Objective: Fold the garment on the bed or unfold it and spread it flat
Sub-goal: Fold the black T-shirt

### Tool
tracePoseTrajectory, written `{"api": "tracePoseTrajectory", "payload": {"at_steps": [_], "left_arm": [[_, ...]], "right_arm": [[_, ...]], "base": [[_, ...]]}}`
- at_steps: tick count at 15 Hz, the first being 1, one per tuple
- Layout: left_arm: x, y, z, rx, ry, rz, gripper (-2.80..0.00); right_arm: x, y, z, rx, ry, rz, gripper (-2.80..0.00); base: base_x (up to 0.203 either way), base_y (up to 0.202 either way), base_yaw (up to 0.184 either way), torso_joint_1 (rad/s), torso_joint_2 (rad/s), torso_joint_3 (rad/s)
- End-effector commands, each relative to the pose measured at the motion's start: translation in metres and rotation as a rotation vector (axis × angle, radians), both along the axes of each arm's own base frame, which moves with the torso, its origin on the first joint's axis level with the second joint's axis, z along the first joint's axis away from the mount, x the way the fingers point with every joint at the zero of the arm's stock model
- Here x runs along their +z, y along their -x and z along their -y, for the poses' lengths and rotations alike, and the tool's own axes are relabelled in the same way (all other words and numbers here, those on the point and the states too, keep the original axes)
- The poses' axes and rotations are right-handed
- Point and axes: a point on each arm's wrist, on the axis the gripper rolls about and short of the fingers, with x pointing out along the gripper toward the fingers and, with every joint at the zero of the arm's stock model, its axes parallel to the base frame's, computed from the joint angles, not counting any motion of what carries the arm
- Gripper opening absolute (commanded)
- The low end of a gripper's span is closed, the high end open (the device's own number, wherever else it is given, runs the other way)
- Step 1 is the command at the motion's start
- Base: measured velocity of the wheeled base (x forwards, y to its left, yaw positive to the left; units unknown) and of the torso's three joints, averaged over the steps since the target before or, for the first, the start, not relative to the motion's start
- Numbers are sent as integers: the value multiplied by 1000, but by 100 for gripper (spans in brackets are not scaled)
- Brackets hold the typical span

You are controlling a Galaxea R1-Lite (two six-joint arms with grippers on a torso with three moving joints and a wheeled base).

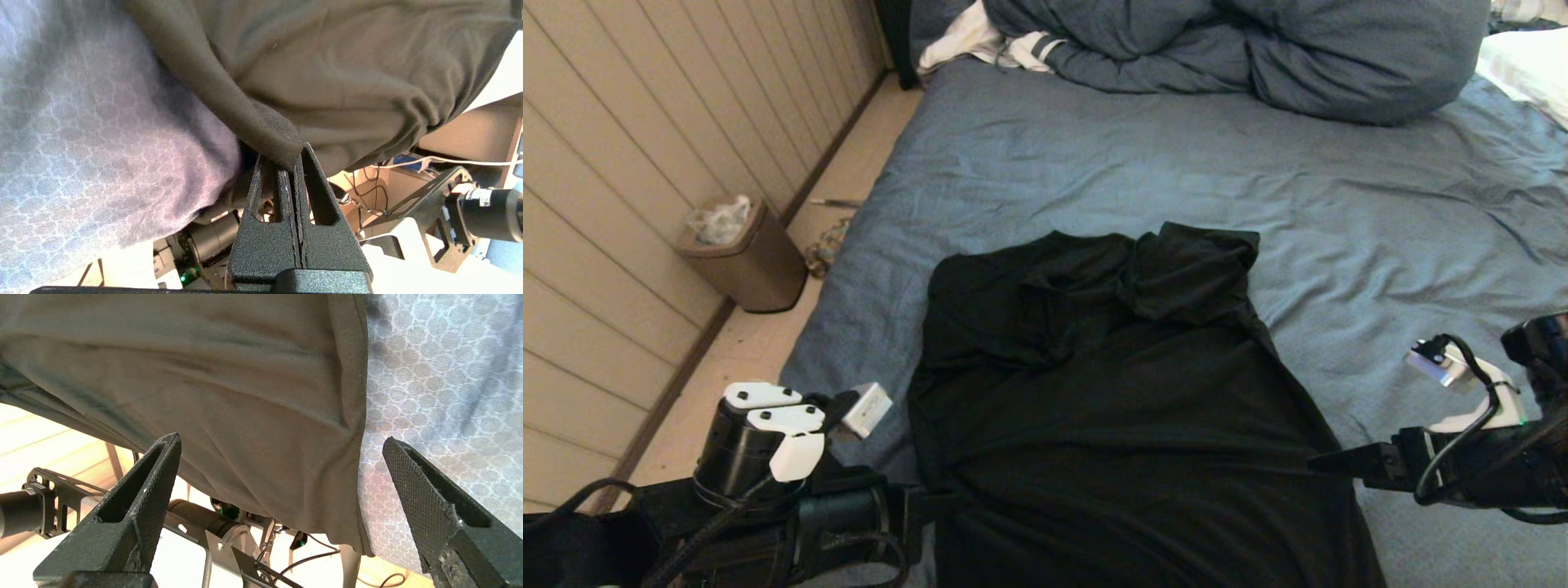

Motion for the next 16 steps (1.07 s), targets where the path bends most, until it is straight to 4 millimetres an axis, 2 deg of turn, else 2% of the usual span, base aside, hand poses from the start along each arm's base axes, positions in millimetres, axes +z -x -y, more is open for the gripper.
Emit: {"api": "tracePoseTrajectory", "payload": {"at_steps": [1,5,9,16], "left_arm": [[4,0,0,1,14,12,-280],[4,0,0,4,12,12,-280],[3,0,0,7,8,8,-280],[0,-1,0,5,2,-1,-280]], "right_arm": [[-7,-6,0,3,-6,-36,0],[-23,-17,1,7,-9,-54,0],[-36,-24,-8,39,-16,-65,0],[-28,-23,-39,125,-44,-69,0]], "base": [[0,0,0,0,0,0],[0,0,0,0,0,0],[0,0,0,0,0,0],[0,0,0,0,0,0]]}}
